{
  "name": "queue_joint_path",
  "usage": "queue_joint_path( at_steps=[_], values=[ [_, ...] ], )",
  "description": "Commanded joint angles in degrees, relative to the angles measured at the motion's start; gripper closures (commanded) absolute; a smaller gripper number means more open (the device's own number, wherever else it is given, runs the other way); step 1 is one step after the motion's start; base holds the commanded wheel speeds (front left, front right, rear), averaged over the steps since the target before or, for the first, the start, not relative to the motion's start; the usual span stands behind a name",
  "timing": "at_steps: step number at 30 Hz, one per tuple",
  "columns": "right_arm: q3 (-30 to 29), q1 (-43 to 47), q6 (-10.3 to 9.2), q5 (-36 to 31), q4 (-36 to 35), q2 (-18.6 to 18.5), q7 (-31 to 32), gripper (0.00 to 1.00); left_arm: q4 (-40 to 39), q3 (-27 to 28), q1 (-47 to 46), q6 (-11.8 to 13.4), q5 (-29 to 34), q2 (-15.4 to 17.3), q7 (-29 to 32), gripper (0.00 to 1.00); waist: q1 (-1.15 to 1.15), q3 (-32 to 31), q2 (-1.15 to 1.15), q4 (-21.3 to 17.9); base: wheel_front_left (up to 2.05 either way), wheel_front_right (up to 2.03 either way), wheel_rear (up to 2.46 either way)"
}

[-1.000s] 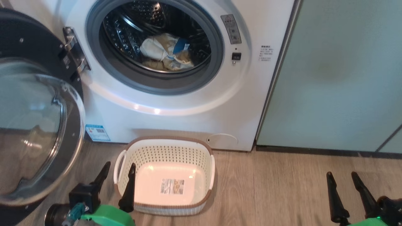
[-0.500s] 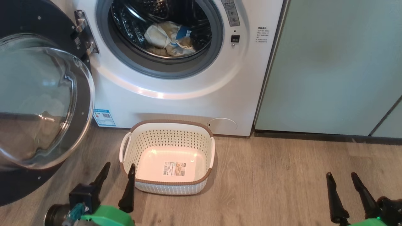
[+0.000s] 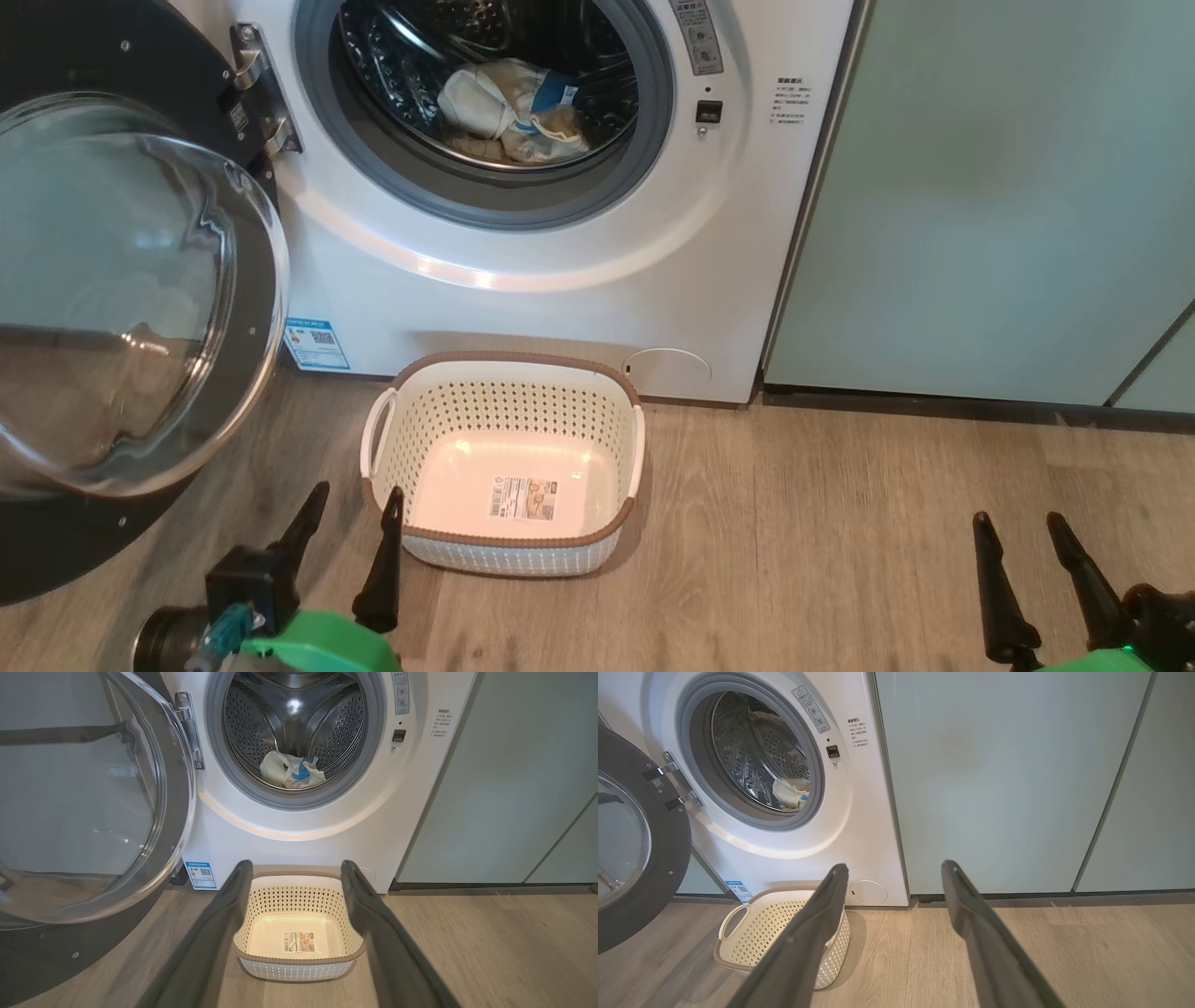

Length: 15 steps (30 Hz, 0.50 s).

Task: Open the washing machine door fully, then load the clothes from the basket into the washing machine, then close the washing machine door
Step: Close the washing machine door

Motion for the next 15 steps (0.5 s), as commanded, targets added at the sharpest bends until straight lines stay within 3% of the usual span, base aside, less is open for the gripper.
queue_joint_path(
  at_steps=[1, 15],
  values=[
    [1.07, -1.6, 0.05, -0.56, -1.6, -0.82, -0.31, 0.0, -1.1, 2.37, -3.35, 3.54, 0.61, 1.11, -0.34, 0.0, 0.0, -0.01, 0.0, 0.09, 0.0, 0.0, 0.0],
    [0.42, -0.83, 0.05, -0.77, -2.15, -0.94, 0.06, 0.0, -0.78, 1.84, -4.0, 3.14, 1.23, 0.93, -0.39, 0.0, 0.0, -0.19, 0.0, 2.74, 0.0, 0.0, 0.0]
  ],
)
